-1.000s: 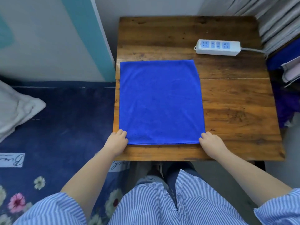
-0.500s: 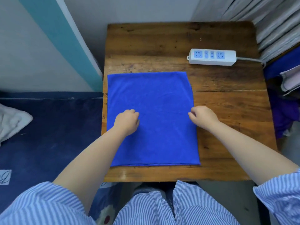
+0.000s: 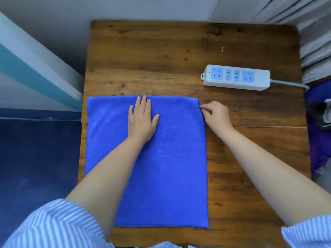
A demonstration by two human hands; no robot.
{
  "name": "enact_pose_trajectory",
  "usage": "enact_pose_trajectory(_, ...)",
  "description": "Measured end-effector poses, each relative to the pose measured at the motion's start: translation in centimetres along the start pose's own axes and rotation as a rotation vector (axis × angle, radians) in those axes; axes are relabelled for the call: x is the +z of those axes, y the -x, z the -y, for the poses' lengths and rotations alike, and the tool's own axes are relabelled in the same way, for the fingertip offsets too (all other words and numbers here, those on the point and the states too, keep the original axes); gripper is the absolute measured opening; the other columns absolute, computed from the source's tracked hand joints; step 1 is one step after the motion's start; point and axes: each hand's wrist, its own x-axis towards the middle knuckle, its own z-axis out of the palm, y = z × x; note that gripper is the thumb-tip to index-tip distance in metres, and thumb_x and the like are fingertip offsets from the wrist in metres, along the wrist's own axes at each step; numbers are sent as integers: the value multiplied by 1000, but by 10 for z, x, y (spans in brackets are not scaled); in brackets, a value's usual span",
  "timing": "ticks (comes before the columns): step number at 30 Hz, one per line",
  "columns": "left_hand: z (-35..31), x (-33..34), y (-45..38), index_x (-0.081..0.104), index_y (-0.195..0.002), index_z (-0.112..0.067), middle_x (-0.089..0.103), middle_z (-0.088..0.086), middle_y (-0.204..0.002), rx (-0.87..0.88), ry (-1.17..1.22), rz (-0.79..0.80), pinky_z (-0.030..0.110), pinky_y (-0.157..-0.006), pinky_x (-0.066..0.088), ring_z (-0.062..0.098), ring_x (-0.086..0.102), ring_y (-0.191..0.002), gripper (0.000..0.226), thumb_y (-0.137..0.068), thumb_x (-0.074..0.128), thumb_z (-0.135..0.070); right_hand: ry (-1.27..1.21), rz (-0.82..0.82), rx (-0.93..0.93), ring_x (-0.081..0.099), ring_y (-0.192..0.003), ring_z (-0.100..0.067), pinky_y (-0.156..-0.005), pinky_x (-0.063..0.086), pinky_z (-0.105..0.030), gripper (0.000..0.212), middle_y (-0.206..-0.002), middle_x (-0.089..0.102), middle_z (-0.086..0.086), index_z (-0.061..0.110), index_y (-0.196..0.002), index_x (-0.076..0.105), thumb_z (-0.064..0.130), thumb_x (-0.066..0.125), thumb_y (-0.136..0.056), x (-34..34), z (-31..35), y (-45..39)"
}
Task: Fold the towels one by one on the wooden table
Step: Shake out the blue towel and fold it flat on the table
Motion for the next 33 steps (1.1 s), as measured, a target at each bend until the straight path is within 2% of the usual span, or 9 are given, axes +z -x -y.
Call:
enact_pose_trajectory(7, 0, 14, -1, 16, -146, -8, 11, 3, -157, -43, -20, -59, 36, -116, -1, 16, 4, -145, 62, -94, 35, -38, 108, 75, -122, 53, -91, -23, -70, 34, -23, 27, -103, 59, -14, 2, -110, 63, 11, 55, -86, 8, -5, -10)
enact_pose_trajectory(12, -1, 14, -2, 19, -146, -9, 13, 2, -156, -51, -23, -73, 35, -115, -2, 15, 6, -145, 62, -94, 37, -37, 101, 11, -136, 57, -92, -26, -72, 34, -20, 23, -100, 64, -16, 0, -104, 66, 6, 51, -88, 9, -9, -11)
enact_pose_trajectory(15, 0, 14, -2, 22, -145, -8, 16, 3, -156, -55, -18, -87, 35, -115, -2, 16, 9, -145, 61, -93, 39, -36, -130, -95, 81, 54, -82, -15, -65, 32, -12, 18, -92, 65, -7, 3, -96, 68, 9, 54, -86, 4, -15, -13)
enact_pose_trajectory(18, -1, 15, -2, 25, -144, -7, 19, 4, -155, -54, -12, -99, 35, -114, -1, 17, 12, -145, 61, -92, 41, -35, -349, -94, 350, 52, -73, -11, -67, 42, -20, 16, -79, 60, 3, 7, -92, 65, 13, 50, -89, 1, -18, -19)
enact_pose_trajectory(21, -1, 15, -3, 26, -144, -7, 20, 4, -155, -54, -10, -107, 35, -114, 0, 17, 12, -144, 60, -92, 42, -35, -392, -131, 424, 52, -65, -10, -56, 39, -15, 16, -74, 57, 3, 9, -92, 61, 14, 47, -92, -3, -18, -24)
enact_pose_trajectory(24, -1, 14, -3, 25, -144, -8, 20, 4, -155, -57, -20, -113, 34, -114, -1, 17, 12, -144, 60, -92, 41, -35, -200, -128, 101, 50, -80, -10, -60, 33, -8, 15, -90, 54, 1, 6, -100, 62, 9, 53, -88, -6, -16, -19)
enact_pose_trajectory(27, -2, 14, -3, 25, -144, -8, 19, 4, -155, -57, -20, -115, 32, -112, -4, 17, 12, -144, 60, -92, 42, -34, 54, -27, -283, 55, -84, -22, -67, 40, -21, 15, -91, 61, -13, -2, -95, 65, 0, 57, -83, -4, -15, -17)
enact_pose_trajectory(30, -2, 13, -3, 25, -144, -8, 19, 3, -155, -56, -9, -115, 31, -113, -4, 16, 11, -145, 60, -93, 42, -34, 176, 14, -417, 58, -82, -35, -63, 49, -35, 15, -87, 64, -22, -6, -91, 67, -5, 58, -81, -5, -12, -22)
enact_pose_trajectory(33, -2, 13, -3, 24, -144, -9, 18, 3, -155, -56, -14, -111, 31, -113, -4, 16, 10, -145, 60, -93, 41, -34, 202, 32, -498, 59, -72, -38, -58, 50, -38, 11, -77, 64, -23, -8, -85, 68, -7, 59, -78, -7, -11, -28)
